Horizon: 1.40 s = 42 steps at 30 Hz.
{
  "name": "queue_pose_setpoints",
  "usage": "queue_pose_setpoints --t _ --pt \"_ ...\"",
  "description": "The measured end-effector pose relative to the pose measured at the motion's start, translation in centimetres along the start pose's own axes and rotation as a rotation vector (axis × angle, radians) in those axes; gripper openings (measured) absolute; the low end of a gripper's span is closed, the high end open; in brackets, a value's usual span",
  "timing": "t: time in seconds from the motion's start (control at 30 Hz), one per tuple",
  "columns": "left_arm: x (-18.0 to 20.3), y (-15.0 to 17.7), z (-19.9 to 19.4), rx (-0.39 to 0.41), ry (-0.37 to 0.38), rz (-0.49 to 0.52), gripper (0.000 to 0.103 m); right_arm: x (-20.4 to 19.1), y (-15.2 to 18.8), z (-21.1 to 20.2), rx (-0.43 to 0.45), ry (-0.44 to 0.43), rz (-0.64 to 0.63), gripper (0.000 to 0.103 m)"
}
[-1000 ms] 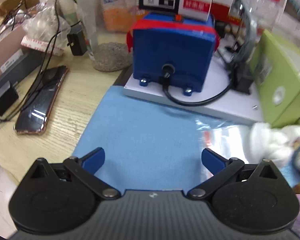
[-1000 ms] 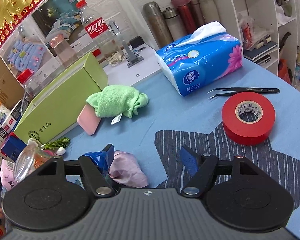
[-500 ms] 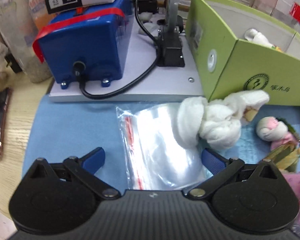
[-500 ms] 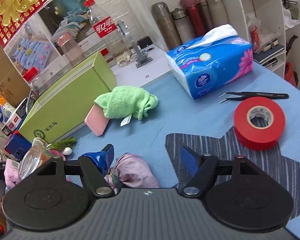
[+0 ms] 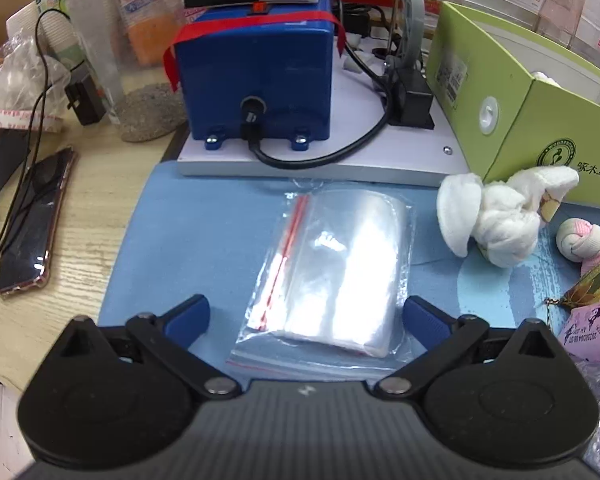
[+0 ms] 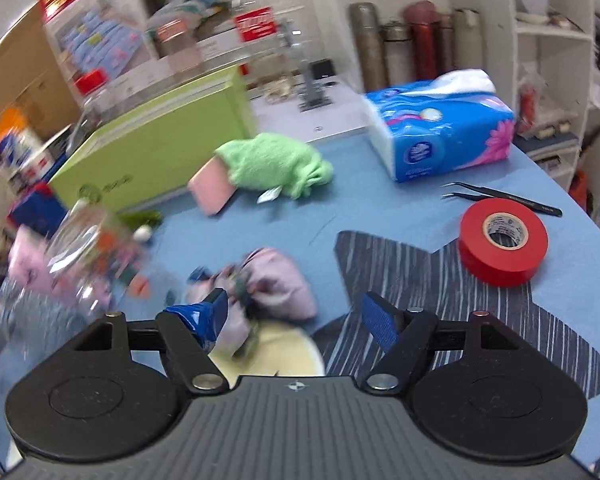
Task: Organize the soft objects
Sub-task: 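Grasp the clear zip bag with the left tool while the right tool grasps the lavender cloth bundle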
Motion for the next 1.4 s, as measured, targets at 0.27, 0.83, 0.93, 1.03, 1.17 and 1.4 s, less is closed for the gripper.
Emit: queue_pose_setpoints --t 0.27,0.83,0.93,1.03,1.17,1.4 --pt "0.1 0.2 -0.1 0.013 0.006 0.011 0.102 -3.7 -0.8 3.1 0.011 0.001 -0.222 0.06" --pt "0.9 -0.4 0.2 0.057 0.031 0.039 0.101 -3.8 0.3 6.7 0.073 -0.033 -0.336 0.069" --pt "0.7 -0.4 -0.4 0.081 0.052 0.033 0.075 -3.8 0.1 6.8 0.066 -0.03 -0.338 0.069" --pt "0.4 -0.4 -1.2 0.084 0.06 0.022 0.047 -3.3 -0.3 6.7 0.061 -0.018 -0.311 0.06" --pt "-0.8 0.2 -2.4 0.069 0.12 -0.04 0.03 -2.7 -0.3 6.1 0.075 -0.032 -0.274 0.04" --pt "-0.6 -0.5 -7.1 0.146 0.178 -0.044 0.029 -2.4 -2.0 2.4 0.179 -0.092 -0.198 0.037"
Point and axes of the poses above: each gripper's, at about its wrist camera, not at the fingertips, and z roughly the way its jaws point, x to its right, y to its underside, the point moved 6 cm from there along z, roughly the way its jaws point
